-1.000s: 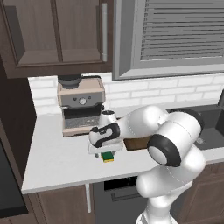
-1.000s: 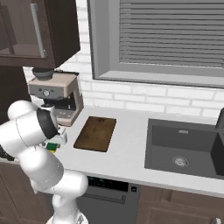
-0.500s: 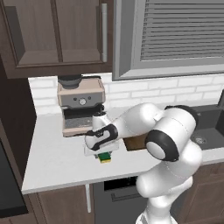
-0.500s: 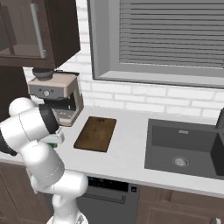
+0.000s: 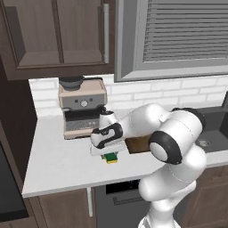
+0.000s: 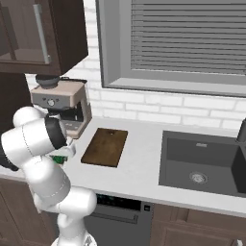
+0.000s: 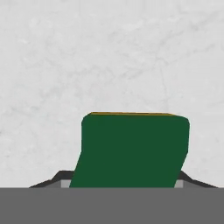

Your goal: Pick up the sponge from the counter and clean the cutting board by briefly scrubbing or pressing down on the cutting board. Once finished, release the sponge.

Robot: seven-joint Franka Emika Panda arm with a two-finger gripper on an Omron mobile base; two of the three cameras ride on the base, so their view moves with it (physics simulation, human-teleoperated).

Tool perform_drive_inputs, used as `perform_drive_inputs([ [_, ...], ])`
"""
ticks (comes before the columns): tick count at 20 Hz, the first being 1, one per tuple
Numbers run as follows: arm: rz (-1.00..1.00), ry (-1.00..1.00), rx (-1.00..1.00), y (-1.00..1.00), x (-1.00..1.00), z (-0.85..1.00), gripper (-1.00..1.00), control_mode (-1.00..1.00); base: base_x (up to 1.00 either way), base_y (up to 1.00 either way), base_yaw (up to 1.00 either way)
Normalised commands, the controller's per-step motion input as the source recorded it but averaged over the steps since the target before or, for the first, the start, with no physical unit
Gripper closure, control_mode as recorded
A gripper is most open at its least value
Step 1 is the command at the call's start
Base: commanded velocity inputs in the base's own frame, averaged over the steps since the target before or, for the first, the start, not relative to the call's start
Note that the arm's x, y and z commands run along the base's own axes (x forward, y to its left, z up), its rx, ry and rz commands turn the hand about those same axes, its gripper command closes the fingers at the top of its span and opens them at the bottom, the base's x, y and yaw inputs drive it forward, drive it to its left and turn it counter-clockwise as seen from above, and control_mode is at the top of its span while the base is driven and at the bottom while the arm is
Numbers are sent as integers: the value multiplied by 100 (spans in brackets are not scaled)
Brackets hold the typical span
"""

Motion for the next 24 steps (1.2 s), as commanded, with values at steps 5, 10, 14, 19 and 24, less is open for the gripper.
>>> perform_drive_inputs([
  [5,9,-5,11,-86,-13,43,100,-100,0,0,0],
  [10,11,-1,8,-69,-1,32,100,-100,0,0,0],
  [14,9,0,0,-47,12,-7,100,-100,0,0,0],
  [19,4,0,0,-10,39,-7,100,-100,0,0,0],
  [24,0,-4,2,-1,26,-4,100,-100,0,0,0],
])
